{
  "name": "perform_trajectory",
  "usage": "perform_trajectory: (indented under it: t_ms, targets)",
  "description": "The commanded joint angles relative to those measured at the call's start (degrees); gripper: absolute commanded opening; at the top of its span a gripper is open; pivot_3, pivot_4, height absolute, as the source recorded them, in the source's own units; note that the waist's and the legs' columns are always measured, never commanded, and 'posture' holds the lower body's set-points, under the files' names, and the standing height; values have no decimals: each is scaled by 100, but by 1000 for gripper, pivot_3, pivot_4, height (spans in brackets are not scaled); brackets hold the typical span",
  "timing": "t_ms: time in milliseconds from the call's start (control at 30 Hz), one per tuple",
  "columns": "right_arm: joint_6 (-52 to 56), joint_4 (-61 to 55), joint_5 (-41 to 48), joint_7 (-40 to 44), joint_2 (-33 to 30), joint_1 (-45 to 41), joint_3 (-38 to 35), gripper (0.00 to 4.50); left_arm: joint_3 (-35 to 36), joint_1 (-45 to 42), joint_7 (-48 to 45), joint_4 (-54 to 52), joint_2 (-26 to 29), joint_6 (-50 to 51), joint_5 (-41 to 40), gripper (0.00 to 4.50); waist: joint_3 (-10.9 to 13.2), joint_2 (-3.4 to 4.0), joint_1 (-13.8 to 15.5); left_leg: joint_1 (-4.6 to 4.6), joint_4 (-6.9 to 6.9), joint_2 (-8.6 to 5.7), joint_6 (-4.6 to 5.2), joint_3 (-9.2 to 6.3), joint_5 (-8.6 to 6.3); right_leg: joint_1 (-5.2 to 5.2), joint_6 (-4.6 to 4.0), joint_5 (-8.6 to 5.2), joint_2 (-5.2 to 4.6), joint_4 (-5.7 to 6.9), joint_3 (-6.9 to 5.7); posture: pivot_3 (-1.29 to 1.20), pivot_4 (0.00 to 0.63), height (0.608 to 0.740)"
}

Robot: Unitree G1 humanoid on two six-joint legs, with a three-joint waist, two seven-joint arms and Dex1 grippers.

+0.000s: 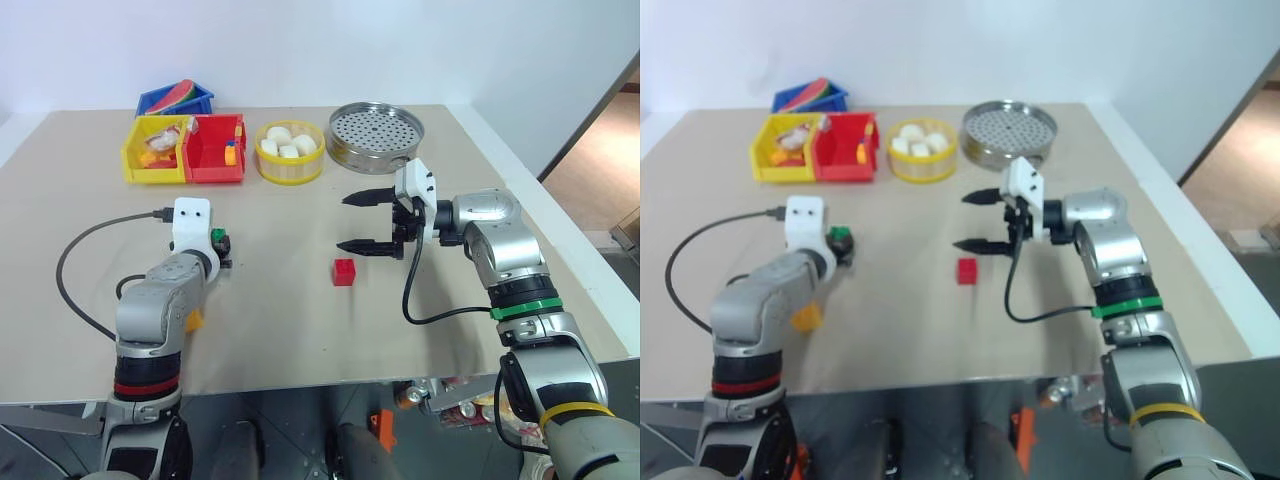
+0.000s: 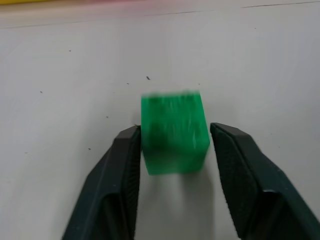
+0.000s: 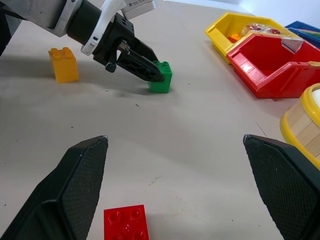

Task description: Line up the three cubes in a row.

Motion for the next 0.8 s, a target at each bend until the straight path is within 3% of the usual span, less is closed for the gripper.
perform_trajectory:
  t_ms: [33, 367, 433, 467, 800]
  targets:
    - [-99, -129, 23, -28, -63, -120, -112, 4500, 72, -143, -32, -69, 40, 7, 49, 2283, 0, 0, 0, 0, 0, -1, 0, 0, 0, 0, 0, 0, -1, 0, 0, 0, 150, 740]
    - [-182, -93, -16, -30, -63, -97, -85, 4500, 124, -79, -105, -68, 7, -18, 34, 2283, 0, 0, 0, 0, -2, 0, 0, 0, 0, -1, 1, -1, 0, 0, 0, 0, 150, 740]
    - [-185, -91, -15, -23, -74, -98, -88, 4500, 133, -82, -124, -55, 10, -23, 49, 1395, 0, 0, 0, 0, -2, 0, 0, 0, 0, -1, 1, -1, 0, 0, 0, 0, 150, 740]
    - [-187, -84, -16, -19, -81, -102, -90, 4500, 129, -84, -137, -47, 17, -28, 60, 1273, 0, 0, 0, 0, -2, 0, 0, -1, 0, -1, 1, -1, 0, 0, 0, 0, 150, 740]
    - [-244, -44, -62, -7, -98, -120, -82, 4500, 133, -104, -129, -27, 34, -45, 130, 1275, 0, 0, -1, 0, -2, 0, 0, 0, 0, -2, 1, -1, 0, 0, 0, 0, 150, 740]
